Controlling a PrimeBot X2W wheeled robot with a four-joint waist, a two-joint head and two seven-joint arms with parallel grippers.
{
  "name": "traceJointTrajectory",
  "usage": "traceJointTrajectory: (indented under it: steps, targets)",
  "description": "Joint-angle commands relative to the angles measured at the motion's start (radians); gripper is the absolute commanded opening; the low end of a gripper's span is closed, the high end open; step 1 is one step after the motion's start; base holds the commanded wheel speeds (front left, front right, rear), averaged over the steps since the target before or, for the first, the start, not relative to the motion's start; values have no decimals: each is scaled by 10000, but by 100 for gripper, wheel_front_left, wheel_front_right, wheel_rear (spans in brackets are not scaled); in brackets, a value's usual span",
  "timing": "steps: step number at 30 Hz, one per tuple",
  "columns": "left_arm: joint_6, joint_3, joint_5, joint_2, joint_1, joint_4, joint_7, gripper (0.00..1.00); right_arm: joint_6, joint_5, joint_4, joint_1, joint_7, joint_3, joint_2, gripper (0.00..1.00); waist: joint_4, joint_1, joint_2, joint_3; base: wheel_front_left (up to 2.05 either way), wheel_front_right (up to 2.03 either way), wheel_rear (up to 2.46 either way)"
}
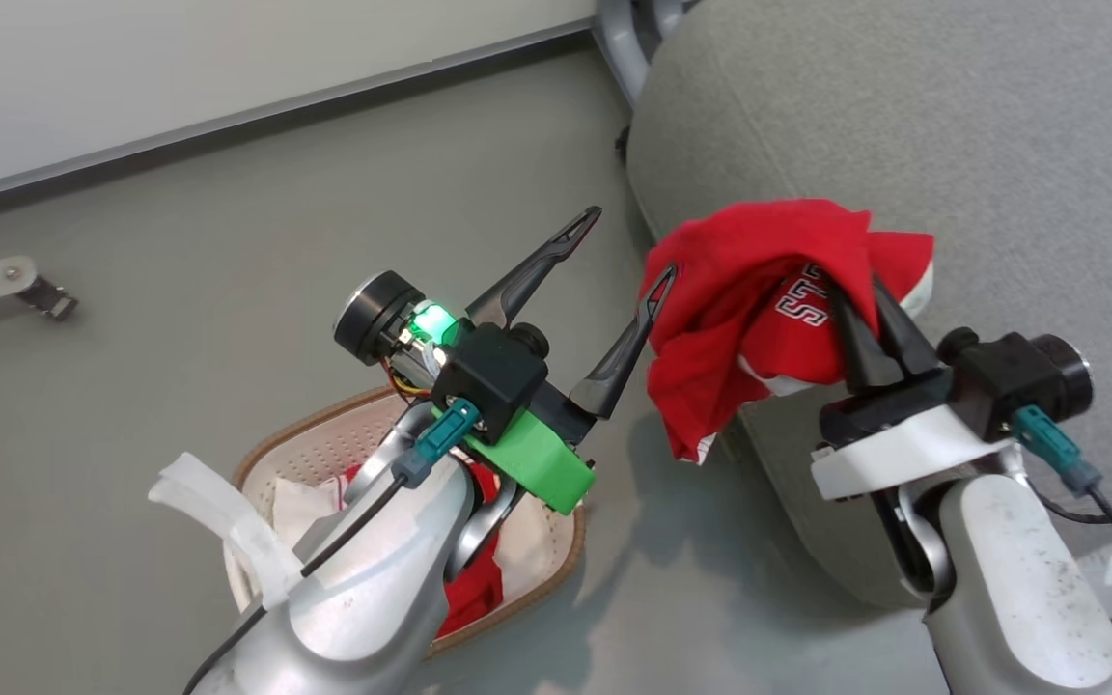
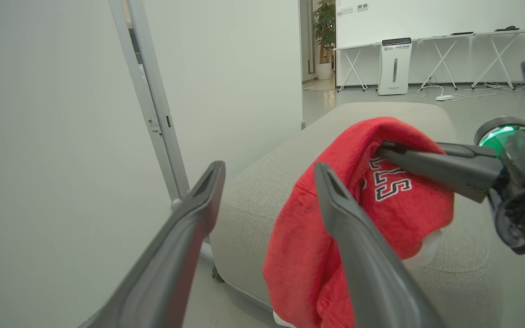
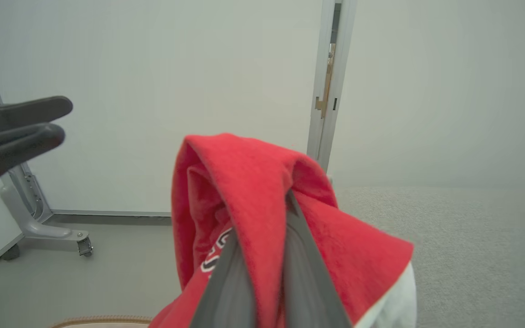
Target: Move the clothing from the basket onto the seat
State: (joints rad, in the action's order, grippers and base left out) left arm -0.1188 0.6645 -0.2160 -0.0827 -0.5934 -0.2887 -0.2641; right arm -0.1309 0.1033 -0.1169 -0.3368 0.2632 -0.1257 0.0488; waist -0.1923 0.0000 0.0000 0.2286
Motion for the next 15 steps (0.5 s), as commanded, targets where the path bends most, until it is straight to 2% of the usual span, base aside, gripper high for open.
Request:
traceJointTrajectory:
  steps: [1, 9, 15]
  targets:
    - [-30, 36, 119, -94, 182, -44, -6, 100, 3, -98, 133, 138, 24, 208, 28, 0, -477, 0, 0, 296, 0, 0, 0]
    - [-61, 249, 144, -148, 96, -220, -6, 100, 3, -93, 611, 566, 24, 1232, 25, 0, -958, 0, 0, 573, 0, 0, 0]
    - [-70, 222, 182, -228, -84, -161, -6, 100, 3, 20, 1097, 304, 24, 1599, 30, 0, -1095, 0, 0, 833, 0, 0, 0]
